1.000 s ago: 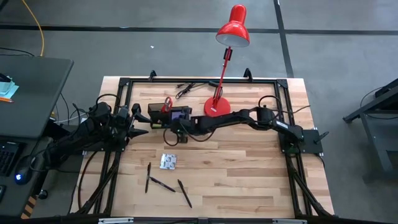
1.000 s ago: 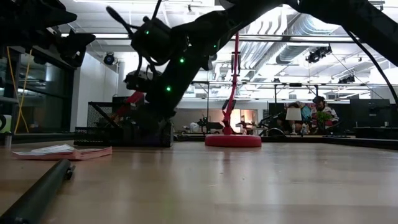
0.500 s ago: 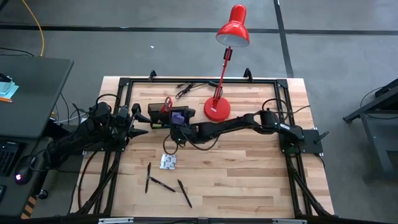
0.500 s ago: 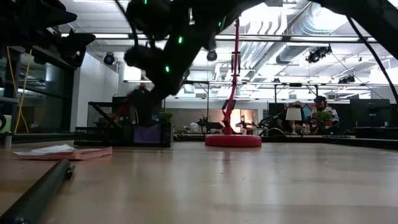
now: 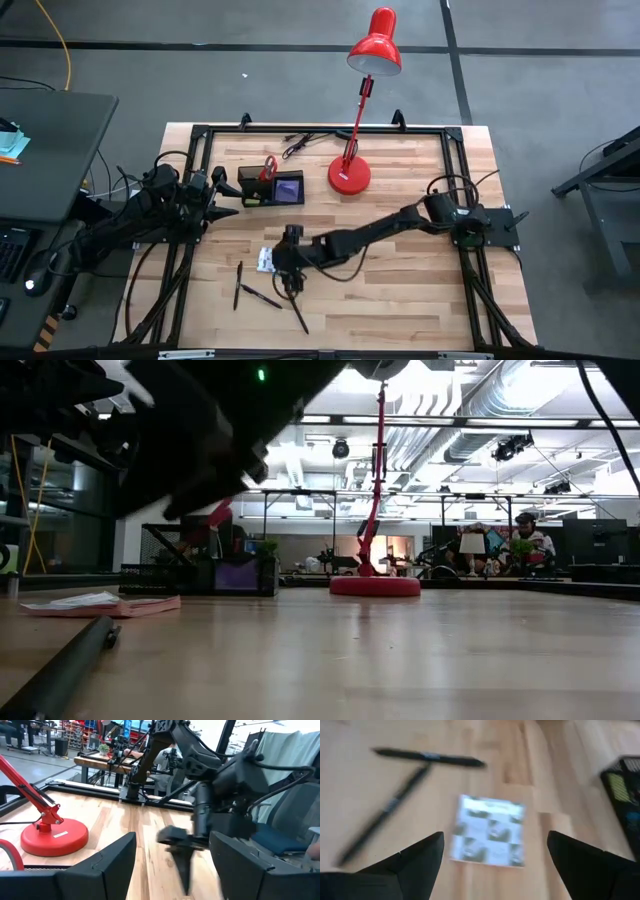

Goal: Pick and place office supplies into organizer
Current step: Put the white sticky notes into the black desk organizer

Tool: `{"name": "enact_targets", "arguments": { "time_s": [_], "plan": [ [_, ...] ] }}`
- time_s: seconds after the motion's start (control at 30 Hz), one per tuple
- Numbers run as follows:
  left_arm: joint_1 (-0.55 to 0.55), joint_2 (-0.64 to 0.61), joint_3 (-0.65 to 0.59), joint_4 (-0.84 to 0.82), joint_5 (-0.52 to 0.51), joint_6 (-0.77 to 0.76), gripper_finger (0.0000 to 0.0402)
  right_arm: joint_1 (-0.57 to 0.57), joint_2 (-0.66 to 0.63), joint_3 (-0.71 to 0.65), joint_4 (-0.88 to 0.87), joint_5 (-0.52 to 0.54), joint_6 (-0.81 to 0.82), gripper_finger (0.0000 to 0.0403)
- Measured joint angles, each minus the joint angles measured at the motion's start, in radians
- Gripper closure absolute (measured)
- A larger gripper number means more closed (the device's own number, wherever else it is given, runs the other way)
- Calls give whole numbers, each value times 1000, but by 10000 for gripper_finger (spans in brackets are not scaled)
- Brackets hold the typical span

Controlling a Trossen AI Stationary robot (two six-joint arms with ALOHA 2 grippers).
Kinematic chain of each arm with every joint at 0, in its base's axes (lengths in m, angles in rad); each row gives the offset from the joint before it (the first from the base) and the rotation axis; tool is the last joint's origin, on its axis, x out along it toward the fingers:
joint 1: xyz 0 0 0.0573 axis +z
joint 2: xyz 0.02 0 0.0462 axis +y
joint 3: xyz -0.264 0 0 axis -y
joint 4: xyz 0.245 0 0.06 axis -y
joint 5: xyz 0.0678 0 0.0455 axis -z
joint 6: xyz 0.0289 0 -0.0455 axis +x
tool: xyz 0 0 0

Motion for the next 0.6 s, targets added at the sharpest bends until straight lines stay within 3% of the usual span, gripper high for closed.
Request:
{"name": "enact_targets", "arguments": {
  "time_s": [0.17, 0.43, 0.6],
  "plan": [
    [0, 0, 0, 0, 0, 0, 163, 23, 6, 0, 70, -51, 57, 50],
    [0, 0, 0, 0, 0, 0, 163, 11, 38, 2, 64, 94, 166, 45],
    [0, 0, 0, 0, 0, 0, 163, -35, 99, 0, 94, -39, 178, 39]
  ]
}}
